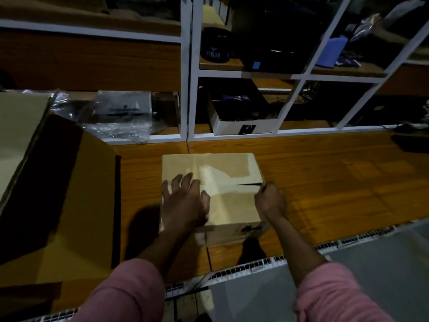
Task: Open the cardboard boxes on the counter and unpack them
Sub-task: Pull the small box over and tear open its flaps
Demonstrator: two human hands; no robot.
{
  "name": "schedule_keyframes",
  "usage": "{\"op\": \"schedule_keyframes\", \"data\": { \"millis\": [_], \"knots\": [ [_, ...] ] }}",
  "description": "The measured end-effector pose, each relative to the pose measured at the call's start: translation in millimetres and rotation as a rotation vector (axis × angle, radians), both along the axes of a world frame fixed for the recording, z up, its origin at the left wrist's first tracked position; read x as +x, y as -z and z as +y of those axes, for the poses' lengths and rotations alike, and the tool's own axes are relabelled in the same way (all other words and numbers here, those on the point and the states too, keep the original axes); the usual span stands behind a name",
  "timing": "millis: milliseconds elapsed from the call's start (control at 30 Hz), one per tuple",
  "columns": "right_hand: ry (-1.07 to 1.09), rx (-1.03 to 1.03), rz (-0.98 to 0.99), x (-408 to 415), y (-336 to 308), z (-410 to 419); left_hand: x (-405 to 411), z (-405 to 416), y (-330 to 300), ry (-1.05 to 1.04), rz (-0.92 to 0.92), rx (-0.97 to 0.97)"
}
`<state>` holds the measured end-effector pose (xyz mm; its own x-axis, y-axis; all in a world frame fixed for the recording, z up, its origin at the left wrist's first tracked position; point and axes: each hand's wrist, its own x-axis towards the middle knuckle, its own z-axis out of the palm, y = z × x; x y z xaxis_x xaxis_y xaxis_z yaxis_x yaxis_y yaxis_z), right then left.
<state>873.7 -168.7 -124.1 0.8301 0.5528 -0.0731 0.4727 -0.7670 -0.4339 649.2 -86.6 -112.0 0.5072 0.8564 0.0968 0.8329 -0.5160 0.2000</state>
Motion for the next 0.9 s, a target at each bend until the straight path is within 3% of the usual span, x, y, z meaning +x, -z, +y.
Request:
{"op": "schedule_keyframes", "data": {
  "millis": [300,400,500,700,800,900],
  "knots": [
    [0.020,0.129,-0.111,4.0,4.3,15.1,14.5,22.6,-1.2,0.031,0.008,0.053],
    [-0.197,0.278,-0.265,2.4,4.6,13.4,19.6,27.0,-3.6,0.025,0.031,0.070],
    [-0.465,0.242,-0.380,-7.9,2.4,15.0,27.8,32.0,-17.8,0.013,0.040,0.034],
    [-0.590,0.393,-0.351,-23.2,-77.8,21.8,47.7,27.4,-95.1,0.094,0.024,-0.016],
    [-0.650,0.104,-0.083,-18.0,-119.4,27.7,47.1,10.3,-112.7,0.156,0.123,-0.152],
    [-0.779,-0.367,0.175,-25.2,-131.8,20.4,41.9,-3.9,-117.2,0.254,0.127,-0.551]
  ]
}}
